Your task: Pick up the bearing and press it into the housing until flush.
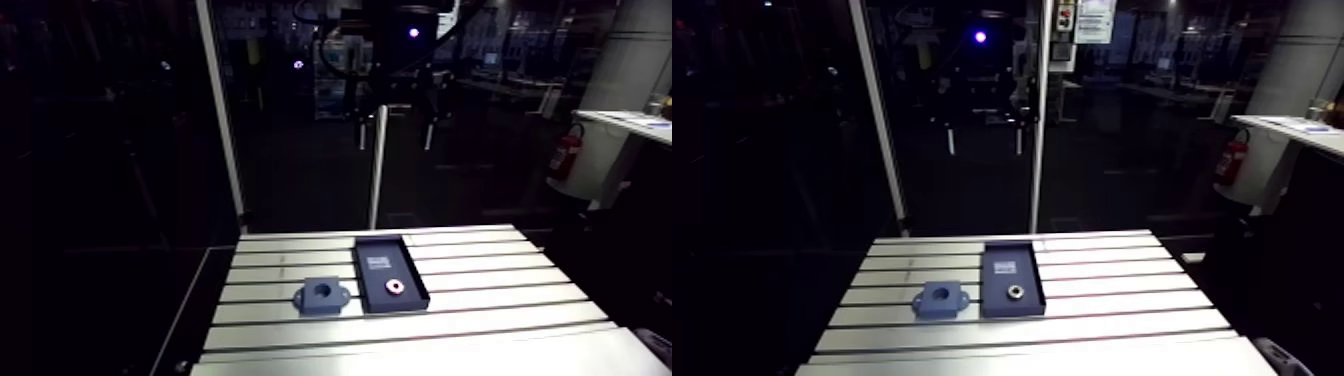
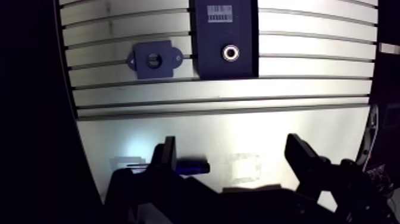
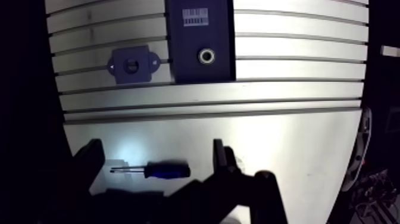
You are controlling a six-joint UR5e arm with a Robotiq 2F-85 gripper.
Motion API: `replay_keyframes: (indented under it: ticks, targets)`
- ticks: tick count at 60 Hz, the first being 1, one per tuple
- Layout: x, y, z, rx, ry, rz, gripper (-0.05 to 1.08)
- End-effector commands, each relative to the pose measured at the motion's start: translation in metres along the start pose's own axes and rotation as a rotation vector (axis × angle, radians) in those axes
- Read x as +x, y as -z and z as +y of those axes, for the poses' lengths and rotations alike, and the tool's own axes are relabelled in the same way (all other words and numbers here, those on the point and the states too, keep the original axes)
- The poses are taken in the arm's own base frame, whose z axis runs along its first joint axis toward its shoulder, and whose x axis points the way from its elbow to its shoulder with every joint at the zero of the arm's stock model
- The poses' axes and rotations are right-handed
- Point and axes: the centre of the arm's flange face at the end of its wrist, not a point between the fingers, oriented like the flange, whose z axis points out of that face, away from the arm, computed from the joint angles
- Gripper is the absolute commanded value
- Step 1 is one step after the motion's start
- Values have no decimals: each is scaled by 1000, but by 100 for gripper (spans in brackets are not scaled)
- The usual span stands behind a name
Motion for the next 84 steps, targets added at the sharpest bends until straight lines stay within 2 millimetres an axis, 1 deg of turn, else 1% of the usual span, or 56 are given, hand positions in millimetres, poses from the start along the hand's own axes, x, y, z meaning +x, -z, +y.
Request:
replay_keyframes:
  ticks: [1,11,29,30,31,32,33,34,35,37,44,47,53,54,57,59,68,71,78,80,81,82,83,84]
  targets:
    - [-24,-18,-8,38,25,-102,1]
    - [-24,-18,-8,36,25,-101,1]
    - [-21,-24,-7,33,26,-106,1]
    - [-19,-28,-7,33,26,-113,1]
    - [-19,-28,-7,33,26,-113,1]
    - [-17,-34,-7,32,26,-122,1]
    - [-17,-34,-7,32,26,-122,1]
    - [-15,-39,-7,32,26,-132,1]
    - [-15,-39,-7,32,26,-132,1]
    - [-9,-49,-6,31,26,-136,1]
    - [-1,-60,-4,30,47,-112,1]
    - [6,-69,-1,26,66,-100,1]
    - [10,-78,2,8,84,-90,1]
    - [12,-84,2,2,85,-96,1]
    - [14,-89,4,-3,85,-98,1]
    - [18,-96,5,-16,92,-97,1]
    - [23,-106,7,-20,113,-71,1]
    - [25,-114,7,-23,119,-63,1]
    - [25,-122,8,-24,119,-52,1]
    - [25,-130,17,-20,117,-47,1]
    - [25,-130,17,-20,117,-47,1]
    - [26,-132,23,-21,113,-40,1]
    - [26,-132,23,-21,113,-40,1]
    - [26,-135,30,-20,106,-31,1]
